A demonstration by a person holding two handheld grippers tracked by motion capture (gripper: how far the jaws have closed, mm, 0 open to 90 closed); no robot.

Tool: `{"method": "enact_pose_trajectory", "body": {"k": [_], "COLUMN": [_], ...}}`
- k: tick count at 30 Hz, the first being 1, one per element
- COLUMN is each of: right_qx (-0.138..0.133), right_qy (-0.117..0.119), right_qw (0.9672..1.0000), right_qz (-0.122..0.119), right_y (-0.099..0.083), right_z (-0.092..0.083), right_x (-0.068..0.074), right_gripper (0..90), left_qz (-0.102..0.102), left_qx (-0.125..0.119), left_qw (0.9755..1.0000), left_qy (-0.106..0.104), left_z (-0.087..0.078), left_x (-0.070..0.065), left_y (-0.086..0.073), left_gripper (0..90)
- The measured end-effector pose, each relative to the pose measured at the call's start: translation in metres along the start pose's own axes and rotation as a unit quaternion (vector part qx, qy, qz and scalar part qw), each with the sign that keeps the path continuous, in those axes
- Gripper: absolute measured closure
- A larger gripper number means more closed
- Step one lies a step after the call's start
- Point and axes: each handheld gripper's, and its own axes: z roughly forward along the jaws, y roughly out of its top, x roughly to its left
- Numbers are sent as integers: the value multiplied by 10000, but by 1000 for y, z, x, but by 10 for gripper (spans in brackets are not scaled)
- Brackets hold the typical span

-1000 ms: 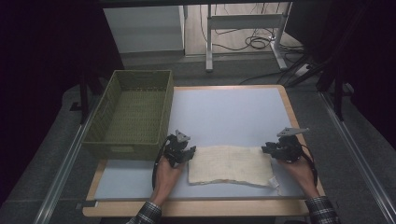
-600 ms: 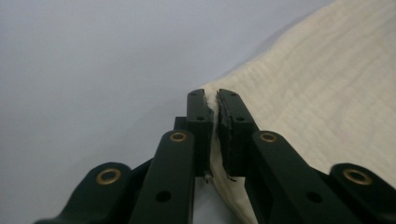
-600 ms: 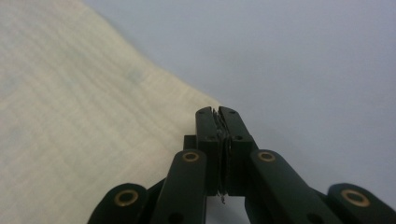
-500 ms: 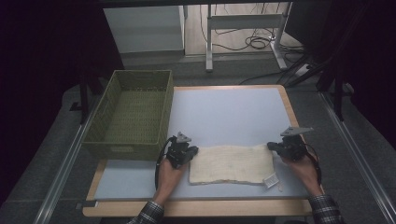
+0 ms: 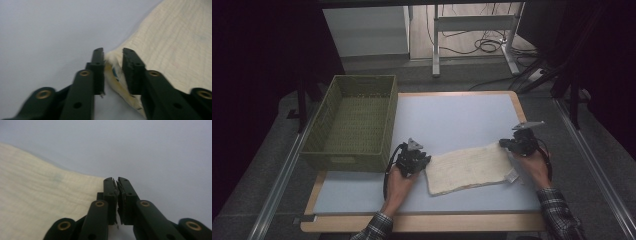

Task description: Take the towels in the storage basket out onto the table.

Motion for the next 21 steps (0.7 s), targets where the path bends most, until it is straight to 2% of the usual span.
{"method": "enact_pose_trajectory", "body": {"k": [1,3,5,9,11,13,16,21], "right_qx": [-11,45,58,19,33,0,-7,51], "right_qy": [27,111,163,350,337,355,367,445], "right_qw": [10000,9999,9998,9993,9994,9993,9993,9989], "right_qz": [28,5,-11,84,101,104,55,-122], "right_y": [-1,-3,-7,-13,-16,-20,-24,-31], "right_z": [-3,-9,-16,-30,-36,-42,-48,-51], "right_x": [0,0,1,5,8,12,21,44], "right_gripper": [780,729,691,596,565,531,473,409], "left_qz": [49,236,330,250,76,143,93,99], "left_qx": [43,109,234,111,19,29,8,-7], "left_qw": [9999,9992,9983,9990,9997,9995,9997,9997], "left_qy": [84,315,410,340,253,267,233,219], "left_z": [1,4,10,13,15,15,15,15], "left_x": [0,1,4,10,15,14,15,15], "left_y": [1,2,2,-3,-5,-5,-5,-6], "left_gripper": [619,574,533,463,387,384,381,381]}}
